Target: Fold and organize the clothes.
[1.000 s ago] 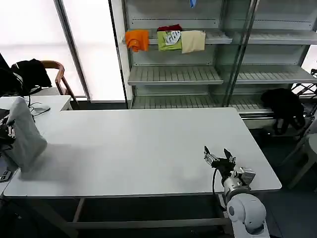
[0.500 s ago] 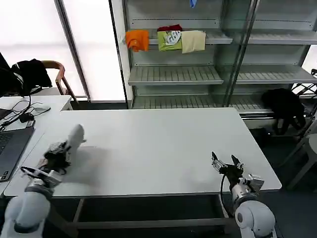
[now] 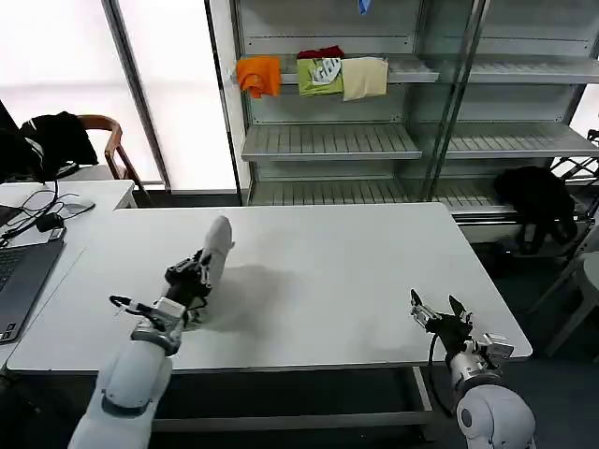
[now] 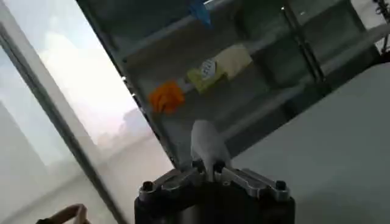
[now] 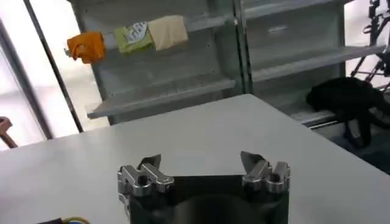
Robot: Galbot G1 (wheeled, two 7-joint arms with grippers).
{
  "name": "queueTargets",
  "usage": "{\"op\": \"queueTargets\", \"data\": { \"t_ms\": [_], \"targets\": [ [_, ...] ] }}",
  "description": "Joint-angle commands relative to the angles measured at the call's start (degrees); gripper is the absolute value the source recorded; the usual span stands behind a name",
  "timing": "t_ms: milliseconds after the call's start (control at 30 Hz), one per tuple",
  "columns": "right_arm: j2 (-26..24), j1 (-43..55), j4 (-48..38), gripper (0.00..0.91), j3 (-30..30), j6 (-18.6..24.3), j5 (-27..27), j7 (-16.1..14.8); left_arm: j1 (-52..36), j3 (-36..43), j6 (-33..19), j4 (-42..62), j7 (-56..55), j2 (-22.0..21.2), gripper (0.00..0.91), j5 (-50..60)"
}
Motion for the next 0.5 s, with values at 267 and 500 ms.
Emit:
{"op": "queueTargets", "data": {
  "t_ms": [267, 500],
  "targets": [
    [0.91, 0.82, -0.42, 0.907, -1.32, -0.45, -2.89, -0.23, -9.92, 23.99, 6.58, 11.78, -19.3, -12.37, 0.907, -10.26],
    [2.53, 3.19, -1.63, 0.907, -4.33, -1.15, -4.73, -0.61, -12.02, 28.45, 9.25, 4.76, -19.32, -11.05, 0.907, -15.68]
  ]
}}
